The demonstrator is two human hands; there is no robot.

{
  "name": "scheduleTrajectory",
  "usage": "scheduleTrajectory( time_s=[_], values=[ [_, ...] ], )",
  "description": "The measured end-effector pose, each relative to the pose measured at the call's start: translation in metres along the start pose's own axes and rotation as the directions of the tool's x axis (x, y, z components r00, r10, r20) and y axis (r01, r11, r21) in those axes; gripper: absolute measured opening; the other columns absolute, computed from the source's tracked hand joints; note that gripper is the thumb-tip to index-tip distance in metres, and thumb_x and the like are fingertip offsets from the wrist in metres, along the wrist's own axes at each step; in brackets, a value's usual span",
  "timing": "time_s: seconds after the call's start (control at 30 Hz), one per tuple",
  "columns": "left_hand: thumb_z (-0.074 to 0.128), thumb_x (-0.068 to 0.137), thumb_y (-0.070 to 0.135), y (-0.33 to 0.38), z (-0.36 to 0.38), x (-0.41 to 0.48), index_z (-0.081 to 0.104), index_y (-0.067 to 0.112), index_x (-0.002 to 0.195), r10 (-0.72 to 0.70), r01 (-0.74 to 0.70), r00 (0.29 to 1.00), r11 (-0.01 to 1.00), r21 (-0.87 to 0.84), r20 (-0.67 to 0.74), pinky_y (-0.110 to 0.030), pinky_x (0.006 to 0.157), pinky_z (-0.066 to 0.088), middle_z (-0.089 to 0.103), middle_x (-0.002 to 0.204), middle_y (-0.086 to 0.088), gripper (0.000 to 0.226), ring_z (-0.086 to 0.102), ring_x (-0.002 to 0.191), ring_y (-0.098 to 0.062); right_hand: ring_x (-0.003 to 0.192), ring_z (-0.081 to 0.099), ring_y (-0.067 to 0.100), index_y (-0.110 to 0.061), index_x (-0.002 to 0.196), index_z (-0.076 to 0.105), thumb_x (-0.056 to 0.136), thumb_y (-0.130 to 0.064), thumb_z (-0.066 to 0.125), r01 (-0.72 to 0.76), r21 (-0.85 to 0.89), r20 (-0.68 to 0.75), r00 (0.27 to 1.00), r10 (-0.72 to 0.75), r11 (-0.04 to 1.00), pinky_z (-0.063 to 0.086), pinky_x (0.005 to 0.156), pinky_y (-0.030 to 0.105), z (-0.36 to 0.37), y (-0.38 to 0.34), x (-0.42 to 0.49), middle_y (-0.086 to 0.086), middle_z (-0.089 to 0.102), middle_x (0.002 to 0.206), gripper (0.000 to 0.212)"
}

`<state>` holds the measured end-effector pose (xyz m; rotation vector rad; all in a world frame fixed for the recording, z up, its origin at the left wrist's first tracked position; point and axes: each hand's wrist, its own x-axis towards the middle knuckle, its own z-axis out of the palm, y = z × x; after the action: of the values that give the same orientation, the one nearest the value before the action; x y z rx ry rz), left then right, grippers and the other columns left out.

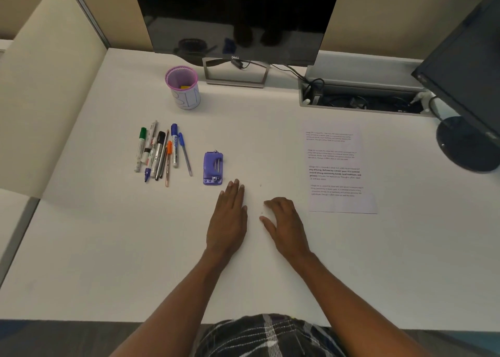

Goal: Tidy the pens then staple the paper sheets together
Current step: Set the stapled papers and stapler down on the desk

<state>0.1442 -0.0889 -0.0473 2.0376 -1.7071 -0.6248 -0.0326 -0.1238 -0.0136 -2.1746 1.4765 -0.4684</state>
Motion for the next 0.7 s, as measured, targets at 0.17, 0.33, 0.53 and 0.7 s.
scheduleTrajectory(
  time_s=[0.17, 0.33, 0.53, 0.7],
  values=[
    [0.024, 0.113, 0.036, 0.001, 0.006, 0.002, 0.005, 0.016, 0.168, -0.009, 0.009, 1.000, 0.994, 0.108, -0.005, -0.031, 0.130, -0.006, -0.008, 0.172, 0.007, 0.061, -0.012, 0.159, -0.007, 0.111, 0.058, 0.020, -0.009, 0.120, 0.070, 0.095, -0.020, 0.071, 0.021, 0.024, 0.004, 1.000, -0.021, 0.999, 0.051, 0.094, 0.029, 0.001, -0.006, 0.004, 0.004, 0.065, 0.116, 0.028],
    [0.025, 0.113, 0.036, 0.001, 0.008, 0.003, 0.007, 0.015, 0.168, -0.006, 0.008, 1.000, 0.985, 0.170, -0.011, -0.032, 0.130, -0.006, -0.002, 0.175, 0.003, 0.062, -0.009, 0.161, -0.009, 0.098, 0.058, 0.017, -0.012, 0.098, 0.071, 0.095, -0.012, 0.069, -0.003, 0.040, -0.020, 1.000, 0.004, 0.999, 0.052, 0.081, 0.029, 0.002, -0.008, 0.008, -0.002, 0.064, 0.101, 0.004],
    [0.026, 0.112, 0.035, 0.003, 0.007, 0.003, 0.011, 0.014, 0.169, -0.011, 0.014, 1.000, 0.983, 0.182, -0.019, -0.035, 0.132, -0.002, 0.009, 0.177, -0.001, 0.063, -0.001, 0.163, -0.012, 0.086, 0.060, 0.023, -0.010, 0.090, 0.068, 0.094, -0.008, 0.068, 0.013, -0.077, -0.008, 1.000, -0.013, 0.997, 0.052, 0.075, 0.032, 0.002, -0.015, 0.013, 0.004, 0.066, 0.092, 0.005],
    [0.025, 0.112, 0.036, 0.002, 0.009, 0.003, 0.008, 0.016, 0.169, -0.025, 0.027, 1.000, 0.983, 0.180, -0.014, -0.035, 0.132, -0.001, 0.000, 0.175, 0.003, 0.063, -0.006, 0.161, -0.010, 0.089, 0.060, 0.024, -0.010, 0.096, 0.069, 0.098, -0.010, 0.062, 0.018, -0.185, 0.041, 0.999, -0.010, 0.983, 0.046, 0.078, 0.028, 0.002, -0.018, 0.020, 0.006, 0.067, 0.097, 0.007]
  ],
)
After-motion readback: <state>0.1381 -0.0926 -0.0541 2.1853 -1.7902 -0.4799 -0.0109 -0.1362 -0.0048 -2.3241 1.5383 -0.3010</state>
